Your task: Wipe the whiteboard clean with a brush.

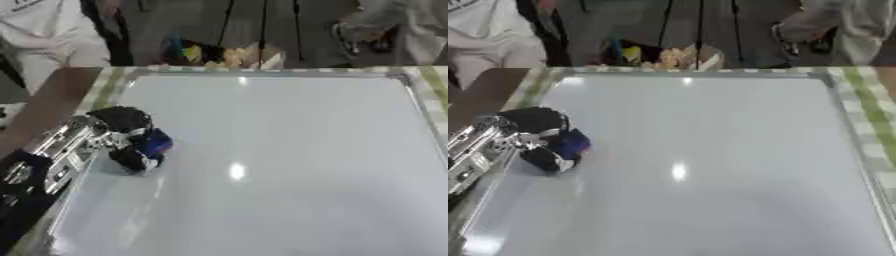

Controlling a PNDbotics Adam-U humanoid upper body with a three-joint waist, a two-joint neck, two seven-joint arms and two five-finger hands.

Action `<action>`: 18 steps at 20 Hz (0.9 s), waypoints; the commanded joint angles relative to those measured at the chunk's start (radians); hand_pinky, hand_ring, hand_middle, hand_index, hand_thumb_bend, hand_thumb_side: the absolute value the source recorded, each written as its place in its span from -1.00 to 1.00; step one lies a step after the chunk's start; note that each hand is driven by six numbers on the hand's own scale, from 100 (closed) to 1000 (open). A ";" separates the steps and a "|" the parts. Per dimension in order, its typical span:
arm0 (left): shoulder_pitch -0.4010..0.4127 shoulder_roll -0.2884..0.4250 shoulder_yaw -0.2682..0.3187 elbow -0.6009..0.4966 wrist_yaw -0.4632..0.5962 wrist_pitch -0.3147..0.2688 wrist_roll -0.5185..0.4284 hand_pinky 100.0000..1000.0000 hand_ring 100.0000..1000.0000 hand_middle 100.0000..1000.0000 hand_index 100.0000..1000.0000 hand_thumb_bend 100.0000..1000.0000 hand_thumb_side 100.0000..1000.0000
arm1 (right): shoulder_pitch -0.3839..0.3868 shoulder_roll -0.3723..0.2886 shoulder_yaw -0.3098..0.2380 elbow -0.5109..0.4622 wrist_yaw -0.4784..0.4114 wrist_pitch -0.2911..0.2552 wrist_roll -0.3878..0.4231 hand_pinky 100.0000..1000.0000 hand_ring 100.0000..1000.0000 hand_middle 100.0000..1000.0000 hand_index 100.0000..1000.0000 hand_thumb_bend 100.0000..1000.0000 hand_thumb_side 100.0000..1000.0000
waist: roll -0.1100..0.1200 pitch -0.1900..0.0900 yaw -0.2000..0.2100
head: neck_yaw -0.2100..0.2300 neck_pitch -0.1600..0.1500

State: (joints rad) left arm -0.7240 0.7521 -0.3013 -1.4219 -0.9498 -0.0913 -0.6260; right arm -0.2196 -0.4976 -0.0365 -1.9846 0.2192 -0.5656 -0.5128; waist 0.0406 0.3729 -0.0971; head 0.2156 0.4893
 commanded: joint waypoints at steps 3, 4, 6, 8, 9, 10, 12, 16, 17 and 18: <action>-0.015 0.014 -0.014 0.004 -0.015 -0.005 -0.017 -0.34 -0.09 -0.46 -0.23 -1.00 0.09 | -0.005 -0.016 -0.009 -0.015 0.004 0.000 -0.001 0.58 0.46 0.00 0.59 -1.00 0.86 | -0.003 -0.017 -0.002 | 0.004 -0.012; -0.016 0.015 -0.009 0.014 -0.024 0.009 -0.011 -0.34 -0.09 -0.45 -0.23 -1.00 0.09 | -0.005 -0.017 -0.009 -0.015 0.004 0.000 -0.001 0.58 0.46 0.00 0.59 -1.00 0.86 | -0.003 -0.018 -0.001 | 0.004 -0.012; -0.017 0.013 -0.002 0.032 -0.037 0.033 0.001 -0.34 -0.09 -0.45 -0.23 -1.00 0.09 | -0.005 -0.017 -0.010 -0.015 0.004 0.001 -0.001 0.58 0.46 0.00 0.59 -1.00 0.82 | -0.003 -0.018 0.001 | 0.004 -0.012; -0.017 0.011 0.011 0.053 -0.045 0.055 0.014 -0.34 -0.09 -0.45 -0.23 -1.00 0.09 | -0.004 -0.016 -0.009 -0.015 0.004 0.002 -0.001 0.58 0.46 0.00 0.59 -1.00 0.86 | -0.003 -0.018 0.002 | 0.003 -0.012; -0.018 0.009 0.018 0.066 -0.049 0.066 0.021 -0.34 -0.09 -0.45 -0.23 -1.00 0.09 | -0.004 -0.015 -0.009 -0.015 0.004 0.002 -0.001 0.58 0.46 0.00 0.59 -1.00 0.85 | -0.003 -0.018 0.003 | 0.002 -0.012; -0.018 0.008 0.027 0.080 -0.055 0.078 0.029 -0.34 -0.09 -0.46 -0.23 -1.00 0.08 | -0.003 -0.015 -0.009 -0.015 0.005 0.003 -0.001 0.58 0.46 0.00 0.59 -1.00 0.85 | -0.003 -0.018 0.004 | 0.002 -0.012; -0.020 0.004 0.043 0.109 -0.065 0.100 0.044 -0.34 -0.09 -0.46 -0.23 -1.00 0.08 | -0.002 -0.016 -0.010 -0.015 0.005 0.002 -0.003 0.58 0.46 0.00 0.59 -1.00 0.85 | -0.004 -0.019 0.005 | 0.001 -0.011; -0.024 0.000 0.060 0.158 -0.085 0.121 0.066 -0.34 -0.08 -0.45 -0.23 -1.00 0.07 | -0.002 -0.017 -0.010 -0.015 0.006 0.002 -0.004 0.58 0.46 0.00 0.59 -1.00 0.85 | -0.005 -0.020 0.006 | 0.000 -0.011; -0.024 -0.001 0.063 0.168 -0.091 0.124 0.070 -0.33 -0.08 -0.45 -0.23 -1.00 0.07 | -0.002 -0.017 -0.010 -0.015 0.006 0.001 -0.005 0.58 0.46 0.00 0.59 -1.00 0.85 | -0.005 -0.020 0.007 | 0.000 -0.011; -0.023 -0.002 0.064 0.177 -0.094 0.124 0.072 -0.33 -0.08 -0.45 -0.23 -1.00 0.07 | -0.002 -0.018 -0.010 -0.015 0.006 0.001 -0.005 0.57 0.46 0.00 0.59 -1.00 0.85 | -0.005 -0.020 0.007 | -0.001 -0.011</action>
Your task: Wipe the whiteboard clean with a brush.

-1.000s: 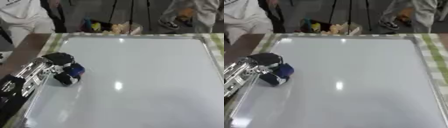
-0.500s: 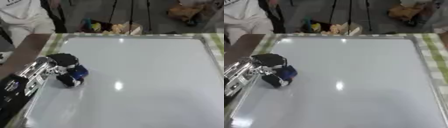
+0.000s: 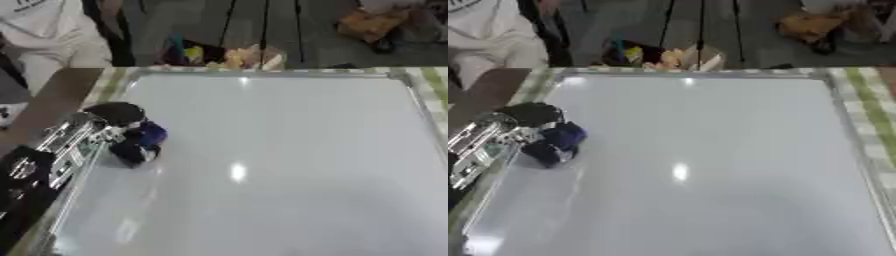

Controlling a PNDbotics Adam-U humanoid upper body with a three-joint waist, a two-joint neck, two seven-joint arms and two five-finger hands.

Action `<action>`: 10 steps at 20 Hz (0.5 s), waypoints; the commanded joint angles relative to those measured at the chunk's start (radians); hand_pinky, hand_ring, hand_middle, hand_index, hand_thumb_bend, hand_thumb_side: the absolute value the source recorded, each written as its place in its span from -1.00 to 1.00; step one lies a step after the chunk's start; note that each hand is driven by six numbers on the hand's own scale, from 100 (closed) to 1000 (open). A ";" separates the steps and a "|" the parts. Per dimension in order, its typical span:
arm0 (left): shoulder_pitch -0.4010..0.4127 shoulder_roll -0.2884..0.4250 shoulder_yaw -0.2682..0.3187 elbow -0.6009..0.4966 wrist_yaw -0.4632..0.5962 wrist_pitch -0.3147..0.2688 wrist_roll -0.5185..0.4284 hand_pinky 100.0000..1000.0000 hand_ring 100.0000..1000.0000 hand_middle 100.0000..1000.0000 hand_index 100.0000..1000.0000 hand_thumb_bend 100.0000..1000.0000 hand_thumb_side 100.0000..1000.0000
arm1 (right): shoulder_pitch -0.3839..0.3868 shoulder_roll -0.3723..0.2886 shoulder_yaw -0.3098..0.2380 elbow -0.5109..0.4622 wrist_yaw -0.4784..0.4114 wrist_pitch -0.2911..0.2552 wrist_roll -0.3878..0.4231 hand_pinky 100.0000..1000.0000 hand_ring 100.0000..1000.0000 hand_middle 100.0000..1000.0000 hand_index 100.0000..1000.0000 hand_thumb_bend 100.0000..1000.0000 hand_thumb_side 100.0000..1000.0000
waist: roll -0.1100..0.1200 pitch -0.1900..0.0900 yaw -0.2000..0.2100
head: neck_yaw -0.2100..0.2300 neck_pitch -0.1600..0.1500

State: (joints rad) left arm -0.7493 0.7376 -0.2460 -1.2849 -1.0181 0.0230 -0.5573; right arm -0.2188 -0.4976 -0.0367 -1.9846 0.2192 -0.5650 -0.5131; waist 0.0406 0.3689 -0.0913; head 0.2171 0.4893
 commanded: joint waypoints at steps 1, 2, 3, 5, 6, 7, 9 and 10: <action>0.002 0.013 0.010 0.047 -0.030 0.009 0.005 -0.33 -0.08 -0.45 -0.23 -1.00 0.07 | -0.003 -0.018 -0.010 -0.015 0.006 0.000 -0.005 0.58 0.46 0.00 0.59 -1.00 0.85 | -0.006 -0.016 0.002 | -0.002 -0.011; 0.002 0.012 0.010 0.051 -0.033 0.008 0.006 -0.33 -0.08 -0.45 -0.23 -1.00 0.07 | -0.003 -0.018 -0.010 -0.015 0.006 0.000 -0.006 0.58 0.46 0.00 0.59 -1.00 0.85 | -0.006 -0.016 0.002 | -0.002 -0.011; 0.002 0.012 0.010 0.053 -0.034 0.006 0.007 -0.33 -0.08 -0.45 -0.23 -1.00 0.07 | -0.003 -0.019 -0.010 -0.015 0.005 0.000 -0.006 0.57 0.46 0.00 0.59 -1.00 0.85 | -0.006 -0.017 0.002 | -0.002 -0.011; 0.004 0.013 0.009 0.050 -0.035 0.001 0.010 -0.33 -0.08 -0.45 -0.23 -1.00 0.07 | -0.002 -0.019 -0.011 -0.015 0.005 -0.001 -0.006 0.57 0.46 0.00 0.59 -1.00 0.85 | -0.007 -0.018 0.002 | -0.003 -0.011; 0.005 0.014 0.006 0.043 -0.034 -0.003 0.011 -0.33 -0.08 -0.45 -0.23 -1.00 0.08 | -0.002 -0.020 -0.011 -0.015 0.004 -0.001 -0.007 0.57 0.46 0.00 0.59 -1.00 0.85 | -0.007 -0.019 0.003 | -0.003 -0.011; 0.007 0.017 0.003 0.033 -0.031 -0.008 0.010 -0.33 -0.08 -0.45 -0.23 -1.00 0.08 | -0.002 -0.021 -0.011 -0.015 0.004 -0.001 -0.007 0.57 0.46 0.01 0.59 -1.00 0.85 | -0.007 -0.019 0.003 | -0.003 -0.011; 0.012 0.023 -0.007 0.005 -0.022 -0.021 0.006 -0.34 -0.09 -0.45 -0.23 -1.00 0.08 | -0.002 -0.022 -0.012 -0.015 0.002 -0.002 -0.008 0.57 0.46 0.01 0.59 -1.00 0.85 | -0.007 -0.021 0.003 | -0.002 -0.012; 0.017 0.027 -0.016 -0.016 -0.013 -0.031 0.004 -0.34 -0.09 -0.46 -0.23 -1.00 0.08 | -0.002 -0.023 -0.012 -0.015 0.001 -0.002 -0.008 0.57 0.46 0.01 0.59 -1.00 0.85 | -0.007 -0.022 0.004 | -0.002 -0.013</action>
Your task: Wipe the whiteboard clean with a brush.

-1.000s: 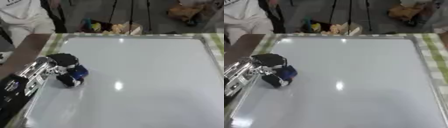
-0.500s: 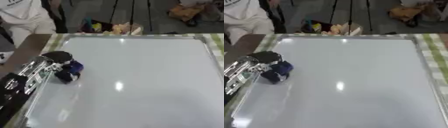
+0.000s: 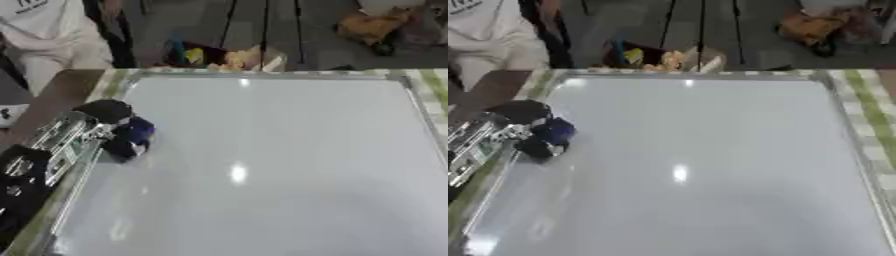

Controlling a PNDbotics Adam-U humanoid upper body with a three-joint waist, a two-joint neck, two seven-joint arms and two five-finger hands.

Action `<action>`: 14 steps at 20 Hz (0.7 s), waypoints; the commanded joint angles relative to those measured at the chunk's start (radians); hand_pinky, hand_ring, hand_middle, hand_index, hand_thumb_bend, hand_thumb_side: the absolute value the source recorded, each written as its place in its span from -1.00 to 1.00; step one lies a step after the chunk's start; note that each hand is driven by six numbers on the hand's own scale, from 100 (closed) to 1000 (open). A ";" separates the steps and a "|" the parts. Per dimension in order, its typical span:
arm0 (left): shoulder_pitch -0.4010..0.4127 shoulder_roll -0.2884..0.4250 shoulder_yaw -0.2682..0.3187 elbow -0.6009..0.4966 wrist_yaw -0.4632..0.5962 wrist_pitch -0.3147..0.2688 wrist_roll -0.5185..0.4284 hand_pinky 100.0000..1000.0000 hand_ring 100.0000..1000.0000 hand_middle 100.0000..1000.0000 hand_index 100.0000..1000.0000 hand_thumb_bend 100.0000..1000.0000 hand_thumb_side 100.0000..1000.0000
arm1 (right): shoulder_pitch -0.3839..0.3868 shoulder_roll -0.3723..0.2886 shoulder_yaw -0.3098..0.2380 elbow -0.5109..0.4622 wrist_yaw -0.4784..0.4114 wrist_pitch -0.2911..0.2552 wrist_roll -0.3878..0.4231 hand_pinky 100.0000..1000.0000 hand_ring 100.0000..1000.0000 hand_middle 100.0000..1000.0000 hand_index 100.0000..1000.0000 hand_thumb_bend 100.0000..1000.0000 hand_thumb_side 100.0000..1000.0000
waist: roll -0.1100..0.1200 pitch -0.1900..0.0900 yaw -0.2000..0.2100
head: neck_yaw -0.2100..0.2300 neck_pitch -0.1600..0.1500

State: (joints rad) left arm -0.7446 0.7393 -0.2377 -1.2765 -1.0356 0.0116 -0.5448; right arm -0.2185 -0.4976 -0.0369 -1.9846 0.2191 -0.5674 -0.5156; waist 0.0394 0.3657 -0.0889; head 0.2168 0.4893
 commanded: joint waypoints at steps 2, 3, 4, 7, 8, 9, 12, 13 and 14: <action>0.020 0.031 -0.039 -0.066 0.023 -0.036 -0.016 -0.34 -0.09 -0.46 -0.23 -1.00 0.09 | -0.002 -0.025 -0.012 -0.015 -0.002 0.000 -0.006 0.57 0.46 0.01 0.59 -1.00 0.85 | -0.006 -0.021 0.002 | 0.000 -0.014; 0.024 0.033 -0.049 -0.088 0.034 -0.047 -0.021 -0.34 -0.09 -0.46 -0.23 -1.00 0.10 | -0.003 -0.025 -0.013 -0.015 -0.003 0.000 -0.006 0.57 0.46 0.01 0.59 -1.00 0.85 | -0.006 -0.022 0.002 | 0.000 -0.014; 0.027 0.036 -0.059 -0.112 0.046 -0.060 -0.026 -0.34 -0.09 -0.46 -0.23 -1.00 0.10 | -0.002 -0.026 -0.013 -0.015 -0.004 0.000 -0.006 0.57 0.46 0.01 0.59 -1.00 0.85 | -0.006 -0.023 0.002 | 0.001 -0.014; 0.030 0.042 -0.079 -0.172 0.071 -0.079 -0.041 -0.35 -0.10 -0.46 -0.23 -1.00 0.11 | -0.001 -0.028 -0.015 -0.015 -0.008 -0.002 -0.007 0.57 0.46 0.01 0.59 -1.00 0.85 | -0.007 -0.026 0.000 | 0.003 -0.014; 0.030 0.043 -0.085 -0.187 0.075 -0.083 -0.046 -0.34 -0.09 -0.46 -0.23 -1.00 0.11 | -0.001 -0.029 -0.016 -0.015 -0.010 -0.002 -0.007 0.57 0.46 0.01 0.59 -1.00 0.85 | -0.007 -0.027 -0.002 | 0.004 -0.015; 0.030 0.045 -0.090 -0.197 0.077 -0.086 -0.053 -0.34 -0.09 -0.46 -0.23 -1.00 0.11 | -0.001 -0.029 -0.016 -0.015 -0.011 -0.003 -0.007 0.57 0.46 0.01 0.59 -1.00 0.84 | -0.006 -0.028 -0.003 | 0.004 -0.015; 0.030 0.046 -0.101 -0.209 0.075 -0.091 -0.076 -0.33 -0.08 -0.45 -0.23 -1.00 0.10 | 0.000 -0.030 -0.019 -0.015 -0.015 -0.003 -0.009 0.57 0.46 0.02 0.59 -1.00 0.84 | -0.005 -0.031 -0.007 | 0.006 -0.016; 0.031 0.047 -0.105 -0.208 0.069 -0.093 -0.084 -0.33 -0.08 -0.45 -0.23 -1.00 0.10 | 0.000 -0.031 -0.019 -0.015 -0.016 -0.003 -0.009 0.57 0.46 0.02 0.59 -1.00 0.84 | -0.005 -0.031 -0.007 | 0.006 -0.015; 0.032 0.048 -0.108 -0.207 0.064 -0.094 -0.091 -0.33 -0.08 -0.45 -0.23 -1.00 0.10 | 0.000 -0.032 -0.020 -0.015 -0.017 -0.003 -0.009 0.57 0.46 0.02 0.59 -1.00 0.84 | -0.005 -0.032 -0.008 | 0.006 -0.015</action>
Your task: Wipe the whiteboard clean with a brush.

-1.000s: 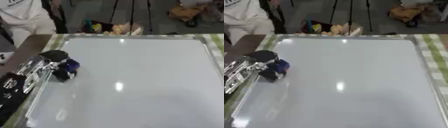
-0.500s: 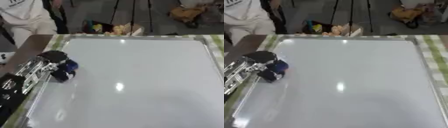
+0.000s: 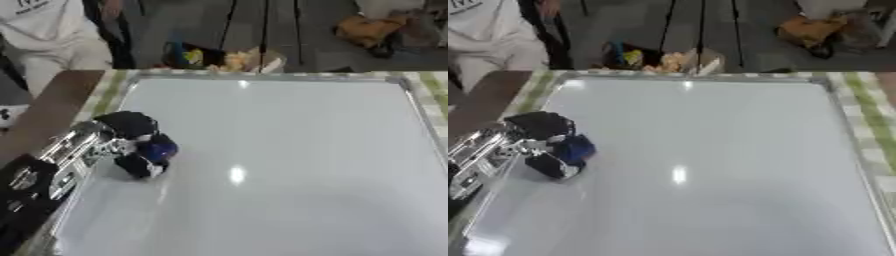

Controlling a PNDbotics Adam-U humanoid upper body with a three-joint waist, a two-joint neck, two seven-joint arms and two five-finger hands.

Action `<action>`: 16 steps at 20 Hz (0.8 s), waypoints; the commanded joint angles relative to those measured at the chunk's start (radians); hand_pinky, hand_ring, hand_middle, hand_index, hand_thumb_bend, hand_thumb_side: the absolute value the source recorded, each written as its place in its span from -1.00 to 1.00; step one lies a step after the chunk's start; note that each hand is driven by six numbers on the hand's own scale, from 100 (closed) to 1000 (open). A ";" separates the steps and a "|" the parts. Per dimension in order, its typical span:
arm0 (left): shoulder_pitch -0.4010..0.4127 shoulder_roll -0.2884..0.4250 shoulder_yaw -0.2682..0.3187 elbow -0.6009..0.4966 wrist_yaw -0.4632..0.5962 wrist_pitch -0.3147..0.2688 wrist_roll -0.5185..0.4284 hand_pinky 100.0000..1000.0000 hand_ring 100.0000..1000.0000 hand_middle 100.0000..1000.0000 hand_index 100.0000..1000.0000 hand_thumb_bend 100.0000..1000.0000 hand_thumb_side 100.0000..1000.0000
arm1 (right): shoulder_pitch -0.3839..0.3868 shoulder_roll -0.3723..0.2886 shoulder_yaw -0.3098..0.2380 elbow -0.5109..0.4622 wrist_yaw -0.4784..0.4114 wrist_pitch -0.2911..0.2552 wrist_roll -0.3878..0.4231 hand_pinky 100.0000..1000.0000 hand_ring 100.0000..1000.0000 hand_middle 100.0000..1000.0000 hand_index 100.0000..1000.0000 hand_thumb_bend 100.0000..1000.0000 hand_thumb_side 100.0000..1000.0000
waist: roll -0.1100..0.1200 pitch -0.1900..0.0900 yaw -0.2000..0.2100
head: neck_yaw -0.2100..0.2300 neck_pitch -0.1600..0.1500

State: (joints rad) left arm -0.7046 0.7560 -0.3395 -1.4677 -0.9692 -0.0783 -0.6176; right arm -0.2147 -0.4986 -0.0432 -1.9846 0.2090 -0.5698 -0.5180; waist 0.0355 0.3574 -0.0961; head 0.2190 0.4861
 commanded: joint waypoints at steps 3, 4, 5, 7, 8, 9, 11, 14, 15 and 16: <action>-0.002 0.032 -0.015 -0.016 0.001 -0.013 -0.030 -0.34 -0.09 -0.45 -0.23 -1.00 0.11 | -0.004 -0.031 -0.014 -0.015 -0.009 0.001 -0.007 0.57 0.46 0.02 0.59 -1.00 0.84 | 0.000 -0.024 0.000 | 0.004 -0.013; 0.000 0.032 -0.019 -0.021 0.011 -0.019 -0.033 -0.34 -0.09 -0.46 -0.23 -1.00 0.11 | -0.004 -0.031 -0.014 -0.015 -0.009 0.001 -0.006 0.57 0.46 0.02 0.59 -1.00 0.84 | 0.000 -0.024 0.000 | 0.003 -0.013; 0.002 0.032 -0.022 -0.028 0.024 -0.024 -0.035 -0.35 -0.10 -0.46 -0.23 -1.00 0.12 | -0.005 -0.031 -0.014 -0.015 -0.009 0.001 -0.006 0.57 0.46 0.02 0.59 -1.00 0.85 | 0.000 -0.024 0.001 | 0.003 -0.013; 0.002 0.031 -0.025 -0.057 0.052 -0.027 -0.029 -0.37 -0.11 -0.47 -0.24 -1.00 0.13 | -0.005 -0.031 -0.014 -0.015 -0.010 0.002 -0.006 0.57 0.46 0.01 0.59 -1.00 0.85 | -0.001 -0.024 0.002 | 0.004 -0.011; 0.002 0.031 -0.024 -0.074 0.065 -0.022 -0.021 -0.38 -0.12 -0.48 -0.24 -1.00 0.13 | -0.005 -0.031 -0.014 -0.015 -0.011 0.002 -0.006 0.57 0.46 0.01 0.59 -1.00 0.85 | -0.001 -0.024 0.002 | 0.004 -0.011; 0.001 0.030 -0.019 -0.091 0.074 -0.012 -0.009 -0.39 -0.12 -0.48 -0.24 -1.00 0.13 | -0.004 -0.030 -0.014 -0.015 -0.011 0.002 -0.006 0.57 0.46 0.02 0.59 -1.00 0.85 | -0.002 -0.025 0.002 | 0.004 -0.009; 0.000 0.029 -0.007 -0.124 0.087 0.019 0.019 -0.40 -0.14 -0.49 -0.24 -1.00 0.14 | -0.003 -0.030 -0.015 -0.015 -0.010 0.001 -0.006 0.57 0.46 0.01 0.59 -1.00 0.85 | -0.003 -0.025 0.002 | 0.003 -0.006; -0.005 0.029 0.012 -0.173 0.094 0.047 0.041 -0.41 -0.14 -0.50 -0.24 -1.00 0.15 | -0.001 -0.030 -0.015 -0.015 -0.009 0.001 -0.007 0.57 0.46 0.02 0.59 -1.00 0.85 | -0.003 -0.027 0.003 | 0.001 0.000; -0.005 0.030 0.015 -0.191 0.096 0.049 0.042 -0.41 -0.15 -0.50 -0.24 -1.00 0.16 | -0.001 -0.030 -0.015 -0.015 -0.009 0.001 -0.007 0.57 0.46 0.02 0.59 -1.00 0.84 | -0.003 -0.027 0.003 | 0.000 0.001; -0.005 0.031 0.017 -0.211 0.104 0.047 0.040 -0.42 -0.15 -0.51 -0.24 -1.00 0.16 | 0.000 -0.031 -0.015 -0.015 -0.008 0.001 -0.007 0.57 0.46 0.02 0.59 -1.00 0.84 | -0.002 -0.027 0.003 | -0.001 0.003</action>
State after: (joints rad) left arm -0.6945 0.7574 -0.3449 -1.6434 -0.8732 -0.0376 -0.5827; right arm -0.2109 -0.4992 -0.0486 -1.9846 0.2054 -0.5700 -0.5190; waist 0.0347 0.3554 -0.0930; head 0.2183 0.4881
